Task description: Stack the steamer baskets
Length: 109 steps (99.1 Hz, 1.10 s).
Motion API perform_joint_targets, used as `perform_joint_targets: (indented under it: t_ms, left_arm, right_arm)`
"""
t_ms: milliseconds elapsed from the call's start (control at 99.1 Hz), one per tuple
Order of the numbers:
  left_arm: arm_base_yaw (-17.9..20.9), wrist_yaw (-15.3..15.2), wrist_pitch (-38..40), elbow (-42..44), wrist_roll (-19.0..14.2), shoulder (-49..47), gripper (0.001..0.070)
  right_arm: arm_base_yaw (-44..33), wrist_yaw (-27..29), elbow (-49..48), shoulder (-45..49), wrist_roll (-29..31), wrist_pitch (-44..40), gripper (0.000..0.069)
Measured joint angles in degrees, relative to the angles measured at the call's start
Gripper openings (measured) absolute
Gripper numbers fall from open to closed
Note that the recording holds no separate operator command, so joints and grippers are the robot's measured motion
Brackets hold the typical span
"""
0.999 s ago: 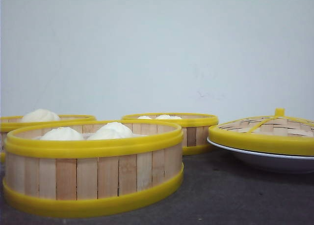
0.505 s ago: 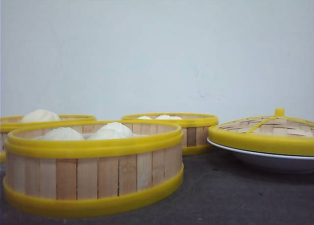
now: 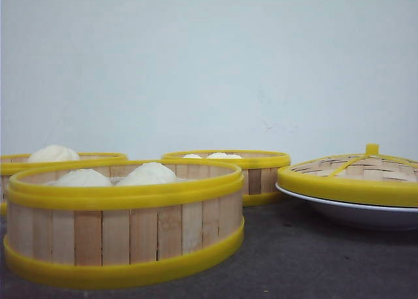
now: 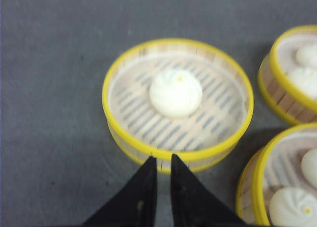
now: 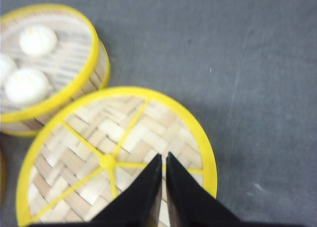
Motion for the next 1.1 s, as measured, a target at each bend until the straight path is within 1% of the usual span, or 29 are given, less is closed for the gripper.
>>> perform_joint_targets:
  t_ms: [141,192,202,212,242,323,353,394,444,545,646,727,878,1100]
  left_arm:
    - [0.00,0.00,-0.04,0.00,0.37,1.66,0.0031]
    - [0.00,0.00,-0.07,0.00,0.37,1.90,0.0059]
    - [0.00,0.00,-0.09,0.00,0.37,1.90,0.0069]
    - [0.00,0.00,-0.11,0.00,0.37,1.92,0.0080]
    - [0.00,0.00,-0.09,0.00,0.37,1.92,0.0121]
    - [0.00,0.00,-0.04,0.00,0.37,1.90,0.0266]
    - [0.00,0.00,-0.04,0.00,0.37,1.90,0.0308]
    - [0.00,0.00,-0.04,0.00,0.37,1.90,0.0345]
    - [0.00,0.00,-0.04,0.00,0.37,1.90,0.0370]
    - [0.00,0.31,-0.02,0.00,0.28,1.90,0.0385]
    - [0.00,1.33,0.09,0.00,-0.33,1.90,0.0388]
    - [0.00,1.53,0.31,0.00,-0.33,1.90,0.0388]
    - [0.00,1.53,1.40,0.00,-0.33,1.90,0.0388]
    - [0.00,1.53,1.40,0.00,-0.33,2.64,0.0388]
  right_arm:
    - [0.00,0.00,0.00,1.16,-0.79,-0.28,0.0011]
    - [0.00,0.00,0.00,1.18,-1.03,-0.48,0.0045]
    - [0.00,0.00,0.00,1.18,-1.05,-0.50,0.0067]
    - [0.00,0.00,0.00,1.18,-1.05,-0.50,0.0075]
    - [0.00,0.00,0.00,1.18,-1.07,-0.50,0.0151]
    - [0.00,0.00,0.00,1.16,-1.07,-0.50,0.0381]
    - [0.00,0.00,0.00,1.18,-1.05,-0.52,0.0454]
    - [0.00,0.00,0.00,1.16,-1.05,-0.52,0.0517]
    - [0.00,0.00,0.00,1.16,-1.05,-0.50,0.0558]
    - [0.79,-0.15,0.00,1.53,-0.46,0.74,0.0586]
    - [3.43,-2.56,0.02,3.76,1.18,5.42,0.0591]
    - [6.36,-4.42,0.87,7.28,2.27,8.48,0.0591]
    - [10.43,-4.50,6.36,17.40,2.67,9.55,0.0591]
    - [12.52,-4.44,19.98,35.85,2.40,8.44,0.0591]
